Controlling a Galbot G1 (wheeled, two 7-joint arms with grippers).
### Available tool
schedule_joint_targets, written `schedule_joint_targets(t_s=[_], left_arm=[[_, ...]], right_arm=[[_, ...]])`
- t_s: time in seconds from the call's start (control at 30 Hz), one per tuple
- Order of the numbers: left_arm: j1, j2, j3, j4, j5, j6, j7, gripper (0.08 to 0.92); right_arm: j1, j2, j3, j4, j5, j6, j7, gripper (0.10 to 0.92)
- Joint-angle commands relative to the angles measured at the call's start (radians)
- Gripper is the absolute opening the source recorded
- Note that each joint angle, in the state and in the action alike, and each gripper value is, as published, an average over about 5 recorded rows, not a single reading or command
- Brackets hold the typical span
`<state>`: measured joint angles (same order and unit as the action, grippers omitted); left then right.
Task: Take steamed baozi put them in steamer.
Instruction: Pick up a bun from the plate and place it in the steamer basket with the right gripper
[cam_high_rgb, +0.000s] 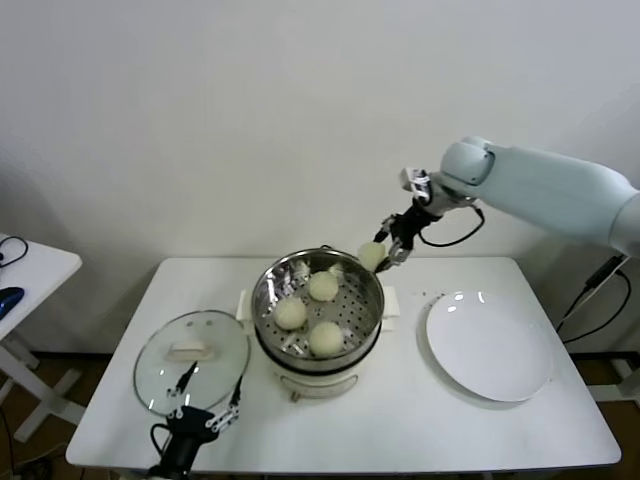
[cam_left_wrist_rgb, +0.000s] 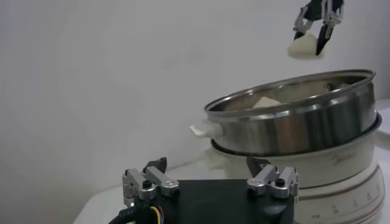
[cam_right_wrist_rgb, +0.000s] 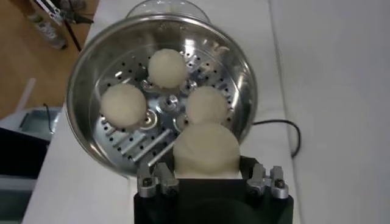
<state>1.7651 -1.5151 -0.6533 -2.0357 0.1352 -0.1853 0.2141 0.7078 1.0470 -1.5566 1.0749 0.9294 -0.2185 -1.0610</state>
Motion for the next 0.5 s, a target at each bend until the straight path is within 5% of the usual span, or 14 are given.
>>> schedule_joint_targets(t_s=[0.03,0.5], left_arm=[[-0.002,-0.008,0.001,-0.002,-0.003,0.0,0.0,0.823],[-0.014,-0.008,-0.016,0.006,-0.022,0.001,0.0,0.823]], right_arm=[[0.019,0.126,-0.109,0.049,0.116,-0.043,0.032,0.679],[-0.067,0.207,-0.127,-0.055,0.007,-0.024,0.003,0.679]])
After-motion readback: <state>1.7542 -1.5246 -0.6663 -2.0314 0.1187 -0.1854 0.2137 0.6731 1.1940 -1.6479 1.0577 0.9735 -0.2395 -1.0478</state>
